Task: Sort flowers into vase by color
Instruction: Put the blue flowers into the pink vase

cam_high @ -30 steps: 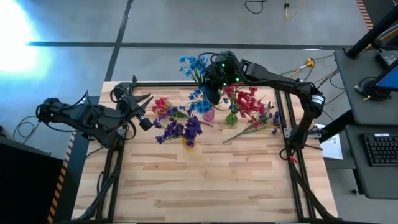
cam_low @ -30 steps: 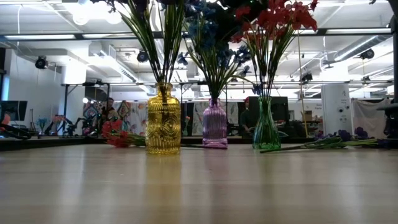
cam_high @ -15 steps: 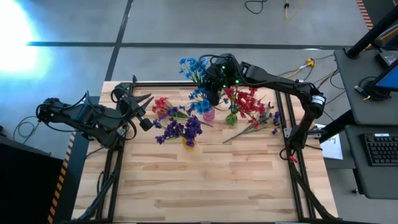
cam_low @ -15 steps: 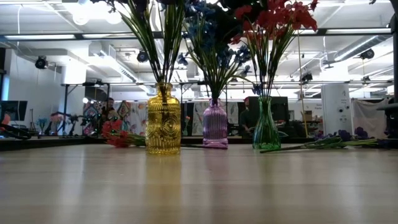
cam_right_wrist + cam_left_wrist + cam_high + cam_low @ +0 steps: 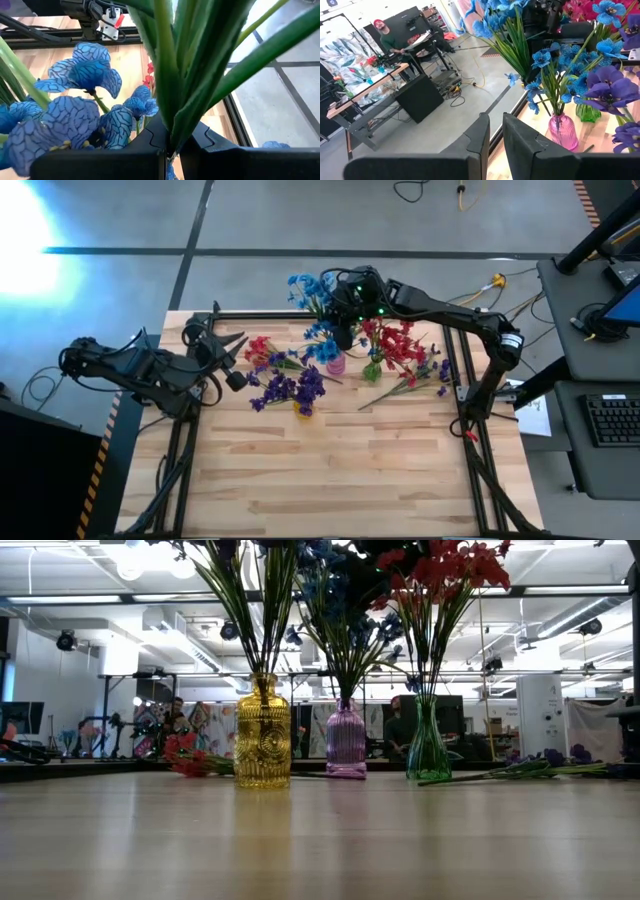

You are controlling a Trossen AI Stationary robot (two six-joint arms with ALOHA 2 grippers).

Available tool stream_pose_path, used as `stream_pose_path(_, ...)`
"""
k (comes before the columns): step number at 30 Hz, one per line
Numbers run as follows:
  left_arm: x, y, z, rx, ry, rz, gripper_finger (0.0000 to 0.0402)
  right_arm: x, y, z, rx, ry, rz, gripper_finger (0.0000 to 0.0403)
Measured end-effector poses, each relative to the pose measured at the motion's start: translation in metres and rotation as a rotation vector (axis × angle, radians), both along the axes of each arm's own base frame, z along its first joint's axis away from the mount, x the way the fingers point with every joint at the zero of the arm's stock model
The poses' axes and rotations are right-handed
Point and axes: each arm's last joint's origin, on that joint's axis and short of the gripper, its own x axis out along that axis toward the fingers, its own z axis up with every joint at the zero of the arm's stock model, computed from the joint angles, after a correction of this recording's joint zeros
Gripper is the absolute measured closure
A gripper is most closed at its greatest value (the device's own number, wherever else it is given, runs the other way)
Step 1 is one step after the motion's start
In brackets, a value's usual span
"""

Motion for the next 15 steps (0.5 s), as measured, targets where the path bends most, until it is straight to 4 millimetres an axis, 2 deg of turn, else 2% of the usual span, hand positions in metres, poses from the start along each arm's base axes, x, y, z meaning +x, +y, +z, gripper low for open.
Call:
stream_pose_path(8, 0.002, -0.001, -0.003, -0.018, 0.000, 0.006, 0.0363, 0.003, -0.002, 0.009, -0.072, -0.090, 0.005, 0.0385)
stream_pose_path(15, 0.000, 0.000, -0.007, -0.043, 0.008, 0.018, 0.0363, -0.006, 0.003, 0.021, -0.111, -0.137, 0.011, 0.0385)
